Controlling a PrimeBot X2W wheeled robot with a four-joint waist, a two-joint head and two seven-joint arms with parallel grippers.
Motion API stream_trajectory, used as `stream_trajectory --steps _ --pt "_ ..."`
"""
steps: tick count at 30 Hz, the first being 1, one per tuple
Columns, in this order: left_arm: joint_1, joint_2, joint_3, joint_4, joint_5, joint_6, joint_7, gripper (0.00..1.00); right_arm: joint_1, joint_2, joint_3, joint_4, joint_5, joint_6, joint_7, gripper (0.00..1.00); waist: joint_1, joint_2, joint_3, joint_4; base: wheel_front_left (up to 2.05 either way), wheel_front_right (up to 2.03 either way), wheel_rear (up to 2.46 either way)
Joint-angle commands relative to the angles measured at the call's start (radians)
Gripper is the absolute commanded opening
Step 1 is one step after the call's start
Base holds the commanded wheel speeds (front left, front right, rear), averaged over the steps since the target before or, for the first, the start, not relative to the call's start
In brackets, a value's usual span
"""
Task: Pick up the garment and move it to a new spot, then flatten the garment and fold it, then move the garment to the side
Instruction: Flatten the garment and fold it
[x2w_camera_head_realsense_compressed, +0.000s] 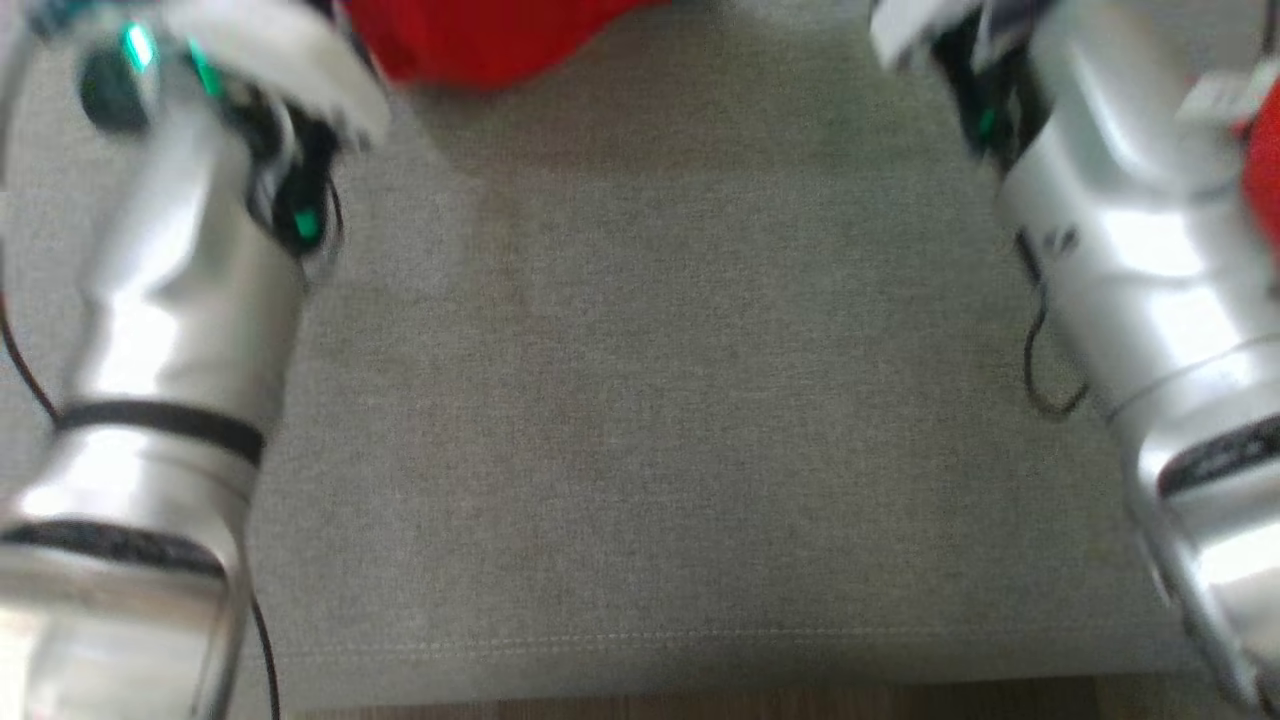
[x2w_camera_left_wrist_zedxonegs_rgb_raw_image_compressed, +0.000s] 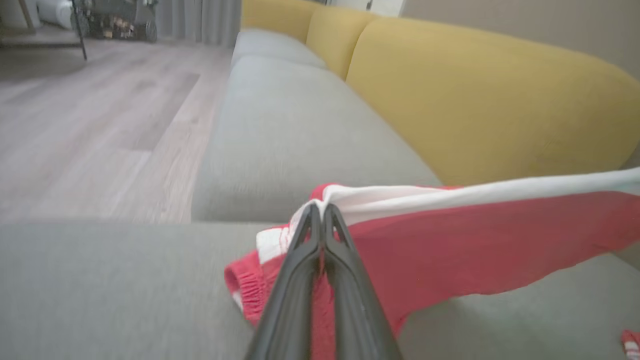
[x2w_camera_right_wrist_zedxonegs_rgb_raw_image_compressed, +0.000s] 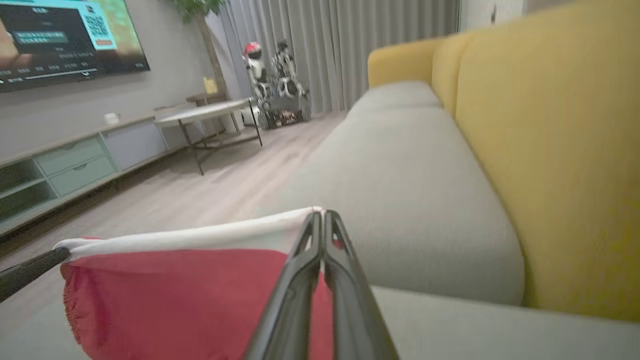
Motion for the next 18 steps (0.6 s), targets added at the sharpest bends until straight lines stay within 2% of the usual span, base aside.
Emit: stream_trajectory --steps 1,7,11,18 --pt "0.021 0.027 0.037 -0.006 -0.009 -0.005 -0.007 0.00 0.037 0.026 0.021 -0.004 0.041 -0.001 -0.015 0.00 0.0000 0.0000 0.013 0.003 0.00 0.00 0.00" --pt "0.160 -0.003 0.082 -0.029 0.008 -0.012 -0.007 0.00 0.165 0.026 0.060 0.062 0.130 -0.001 -0.056 0.00 0.0000 0.0000 0.014 0.012 0.00 0.00 0.00" --pt "0.310 -0.012 0.144 -0.133 0.026 -0.014 -0.007 0.00 0.309 0.021 0.033 0.047 0.161 -0.001 -0.078 0.00 0.0000 0.0000 -0.020 0.019 0.00 0.00 0.00" --pt "0.591 -0.018 0.138 -0.314 0.027 -0.014 -0.008 0.00 0.625 -0.032 -0.055 -0.164 0.132 -0.001 -0.081 0.00 0.0000 0.0000 -0.098 0.025 0.00 0.00 0.00"
